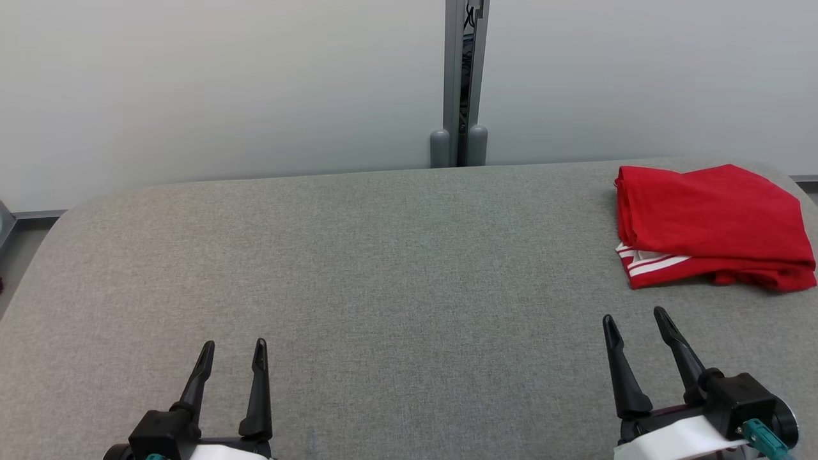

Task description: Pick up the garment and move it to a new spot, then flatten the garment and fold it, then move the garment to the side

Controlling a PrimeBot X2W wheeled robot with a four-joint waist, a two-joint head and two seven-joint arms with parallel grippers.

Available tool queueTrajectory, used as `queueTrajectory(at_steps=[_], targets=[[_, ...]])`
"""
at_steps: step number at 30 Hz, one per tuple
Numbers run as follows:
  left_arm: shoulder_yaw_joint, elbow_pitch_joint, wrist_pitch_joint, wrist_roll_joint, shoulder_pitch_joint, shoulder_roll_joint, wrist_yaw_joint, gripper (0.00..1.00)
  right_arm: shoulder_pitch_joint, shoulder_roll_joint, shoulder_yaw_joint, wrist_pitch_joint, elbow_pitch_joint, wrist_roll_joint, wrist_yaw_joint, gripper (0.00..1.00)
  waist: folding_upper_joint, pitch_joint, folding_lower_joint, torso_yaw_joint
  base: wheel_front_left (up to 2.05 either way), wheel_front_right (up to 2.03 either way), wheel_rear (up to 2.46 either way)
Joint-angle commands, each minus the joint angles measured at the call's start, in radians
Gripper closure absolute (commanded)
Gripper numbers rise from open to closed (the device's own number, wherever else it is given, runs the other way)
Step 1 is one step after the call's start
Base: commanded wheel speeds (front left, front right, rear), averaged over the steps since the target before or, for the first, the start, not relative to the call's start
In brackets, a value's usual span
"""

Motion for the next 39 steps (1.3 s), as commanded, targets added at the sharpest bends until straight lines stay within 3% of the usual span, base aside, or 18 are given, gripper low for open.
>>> queueTrajectory(at_steps=[1, 12, 13, 19, 39], targets=[[0.004, 0.0, -0.004, 0.009, 0.008, 0.003, -0.003, 0.0, 0.012, 0.001, -0.004, -0.004, 0.0, -0.001, 0.0, 0.0, -0.0001, 0.0, 0.0, -0.001, 0.0, 0.0, 0.0], [0.004, 0.015, -0.004, 0.0, 0.005, 0.003, -0.005, 0.0, 0.011, 0.002, 0.007, -0.004, 0.007, 0.003, 0.0, 0.0, -0.0001, -0.005, 0.0, -0.009, 0.0, 0.0, 0.0], [0.002, 0.015, 0.0, -0.001, 0.002, 0.0, -0.004, 1.0, 0.0, 0.002, 0.007, 0.0, 0.008, 0.0, 0.0, 1.0, -0.0001, -0.005, 0.0, -0.009, 0.0, 0.0, 0.0], [0.001, 0.065, 0.011, -0.019, 0.025, -0.005, -0.006, 1.0, 0.025, 0.003, 0.008, 0.006, 0.049, 0.02, 0.0, 1.0, -0.0001, -0.005, 0.0, -0.009, 0.0, 0.0, 0.0], [0.043, 0.088, 0.097, -0.369, -0.048, -0.003, -0.042, 1.0, -0.022, -0.017, -0.044, 0.088, 0.072, 0.412, 0.0, 1.0, -0.0001, 0.003, 0.0, -0.006, 0.0, 0.0, 0.0]])
